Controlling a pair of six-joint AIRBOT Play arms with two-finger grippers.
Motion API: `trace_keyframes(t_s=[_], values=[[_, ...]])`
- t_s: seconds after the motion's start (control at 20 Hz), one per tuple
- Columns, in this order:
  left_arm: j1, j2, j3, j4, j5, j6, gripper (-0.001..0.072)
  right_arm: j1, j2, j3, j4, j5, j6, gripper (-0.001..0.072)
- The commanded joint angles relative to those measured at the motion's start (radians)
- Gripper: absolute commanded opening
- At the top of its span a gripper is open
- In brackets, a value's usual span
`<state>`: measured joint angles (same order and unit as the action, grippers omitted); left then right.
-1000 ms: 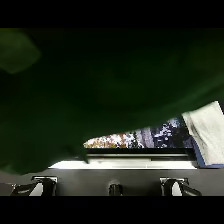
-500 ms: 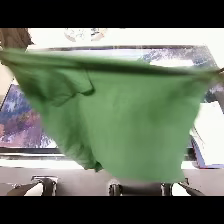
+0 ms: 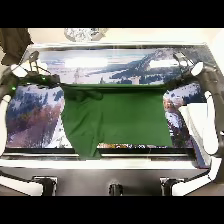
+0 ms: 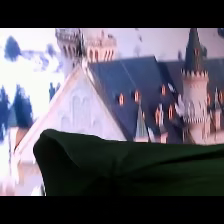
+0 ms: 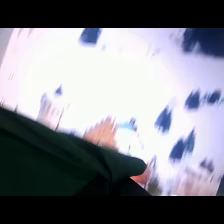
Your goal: Fold the shirts.
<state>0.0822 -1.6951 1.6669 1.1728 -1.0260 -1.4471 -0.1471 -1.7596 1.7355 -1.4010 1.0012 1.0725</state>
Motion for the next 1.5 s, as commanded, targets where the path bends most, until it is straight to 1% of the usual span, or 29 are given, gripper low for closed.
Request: trace_keyframes(t_s=[0.0,0.05,0.15,0.25,0.3,0.4,0.5,0.55,0.6,0.75,0.9,0.95,1.0,1.05,1.1,1.15,1.2,1.3,1.35,1.45], values=[[-0.009,-0.113,0.027,-0.056,0.221,-0.003,0.0026,0.019,-0.064,-0.003,0.001,-0.299,0.114,0.0048],[-0.009,-0.127,0.027,-0.069,0.239,-0.027,0.0026,0.019,-0.075,-0.003,0.002,-0.289,0.114,0.0048],[-0.009,-0.148,0.027,-0.093,0.214,-0.037,0.0026,0.019,-0.1,-0.003,0.002,-0.208,0.114,0.0047],[0.0,-0.129,0.029,-0.092,0.14,0.004,0.0026,0.014,-0.087,-0.003,-0.003,-0.111,0.101,0.0048],[0.012,-0.11,0.037,-0.09,0.076,0.033,0.0026,0.009,-0.067,-0.003,-0.008,-0.046,0.067,0.0047],[0.034,-0.074,0.04,-0.08,-0.119,0.037,0.0026,0.0,-0.032,-0.003,-0.021,0.124,-0.022,0.0048],[0.047,-0.074,0.026,-0.05,-0.359,0.034,0.0027,0.001,-0.034,-0.006,-0.035,0.333,-0.034,0.0048],[0.047,-0.075,-0.005,-0.026,-0.415,0.033,0.0026,0.002,-0.048,-0.017,-0.024,0.405,-0.034,0.0048],[0.045,-0.075,-0.047,-0.016,-0.438,0.029,0.0026,0.002,-0.064,-0.035,-0.021,0.439,-0.034,0.0048],[0.045,-0.076,-0.171,-0.017,-0.432,0.016,0.0026,0.002,-0.099,-0.076,-0.017,0.458,-0.031,0.0047],[0.047,-0.075,-0.196,-0.018,-0.414,0.014,0.0028,0.002,-0.109,-0.076,0.037,0.46,-0.019,0.0049],[0.048,-0.075,-0.192,-0.02,-0.418,0.01,0.0087,0.002,-0.108,-0.076,0.057,0.459,-0.006,0.0137],[0.052,-0.075,-0.18,-0.02,-0.438,0.007,0.0312,0.0,-0.105,-0.074,0.07,0.459,-0.008,0.0317],[0.061,-0.072,-0.162,-0.02,-0.469,0.007,0.0485,0.0,-0.095,-0.066,0.059,0.494,-0.048,0.0448],[0.077,-0.064,-0.143,-0.02,-0.503,0.008,0.049,0.0,-0.079,-0.053,0.016,0.544,-0.082,0.0508],[0.097,-0.048,-0.136,-0.019,-0.534,0.008,0.049,-0.003,-0.057,-0.046,-0.033,0.582,-0.093,0.052],[0.117,-0.03,-0.138,-0.019,-0.561,0.008,0.049,-0.022,-0.028,-0.047,-0.041,0.615,-0.081,0.052],[0.149,0.027,-0.195,-0.019,-0.597,0.01,0.049,-0.077,0.013,-0.063,0.0,0.684,-0.056,0.0518],[0.158,0.069,-0.262,-0.019,-0.588,0.017,0.049,-0.1,0.035,-0.096,0.002,0.712,-0.056,0.0518],[0.159,0.183,-0.494,-0.022,-0.504,0.043,0.049,-0.13,0.095,-0.211,0.0,0.703,-0.068,0.0518]])
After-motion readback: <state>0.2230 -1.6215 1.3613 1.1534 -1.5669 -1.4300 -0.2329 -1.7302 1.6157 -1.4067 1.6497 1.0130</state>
